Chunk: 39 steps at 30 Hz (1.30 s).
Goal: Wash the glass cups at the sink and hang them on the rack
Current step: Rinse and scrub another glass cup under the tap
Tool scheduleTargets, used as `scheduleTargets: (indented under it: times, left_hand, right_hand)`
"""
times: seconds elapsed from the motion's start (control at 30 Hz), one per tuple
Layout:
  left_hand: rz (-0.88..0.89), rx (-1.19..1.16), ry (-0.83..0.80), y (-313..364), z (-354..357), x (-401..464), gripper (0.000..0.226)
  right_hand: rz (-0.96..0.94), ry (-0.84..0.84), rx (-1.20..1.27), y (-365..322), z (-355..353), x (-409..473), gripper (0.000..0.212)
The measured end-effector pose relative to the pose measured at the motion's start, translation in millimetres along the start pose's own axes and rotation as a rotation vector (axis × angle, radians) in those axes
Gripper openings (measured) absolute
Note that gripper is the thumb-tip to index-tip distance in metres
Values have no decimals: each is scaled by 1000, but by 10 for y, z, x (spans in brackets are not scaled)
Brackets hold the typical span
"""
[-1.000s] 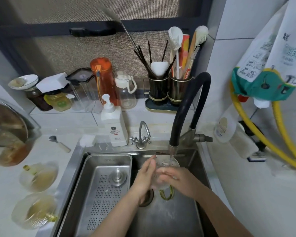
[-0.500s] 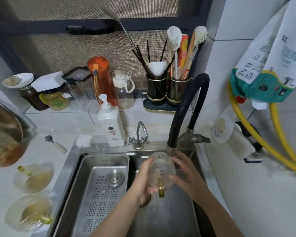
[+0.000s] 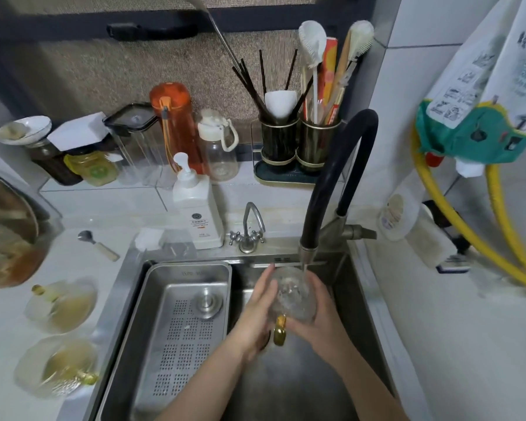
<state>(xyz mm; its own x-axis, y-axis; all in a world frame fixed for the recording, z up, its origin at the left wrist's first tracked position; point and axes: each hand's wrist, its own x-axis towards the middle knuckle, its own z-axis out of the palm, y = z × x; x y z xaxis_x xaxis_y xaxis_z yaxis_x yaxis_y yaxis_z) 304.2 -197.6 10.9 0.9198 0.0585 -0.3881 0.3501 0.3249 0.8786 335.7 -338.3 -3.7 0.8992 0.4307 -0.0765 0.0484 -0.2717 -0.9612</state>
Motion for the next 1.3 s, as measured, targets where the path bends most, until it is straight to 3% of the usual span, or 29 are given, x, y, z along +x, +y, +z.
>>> scheduleTargets:
  times: [0.13,0.33,0.5,0.57,0.67,0.8,0.93,1.0,1.07,1.17,1.23,1.3]
  left_hand:
    - [23,147,-8,54,149,62,46]
    - [46,100,87,-38,71,53,42]
    - [26,213,-57,-50,99,-42,84]
    - [12,235,-70,-135,62,-98,90]
    - [-60,228,-22,-131,32,-127,82]
    - [-236,-7,-27,-21,-15,-132,66]
    - [-288,-55,-11,19,36,-184,31]
    - [-299,-90,39,8,72,-192,46]
    - [-221,-94,79,-29,64,-174,66]
    - [-37,-65,137,-38,37,-196,60]
    - [8,-87,127,-5,20,-238,60]
    - [33,-85,120,13,-23,-245,70]
  right_hand:
    - [16,79,-30,59,-78,73,82]
    - [34,57,9,43,12,-12,85]
    - [78,47,12,152,-73,36,78]
    - [126,28,52,122,-66,-24,83]
    - [158,14,109,82,-44,-111,91]
    - [175,-7,205,121,-119,-167,71]
    - [182,49,273,75,-62,-167,60]
    - [192,76,244,9,-17,-121,56]
    - [164,110,230,-31,-4,-63,52]
    - [170,106,213,-127,-9,16,43]
    - [130,67,196,-230,2,33,28]
    - [142,20,184,-284,-2,62,31]
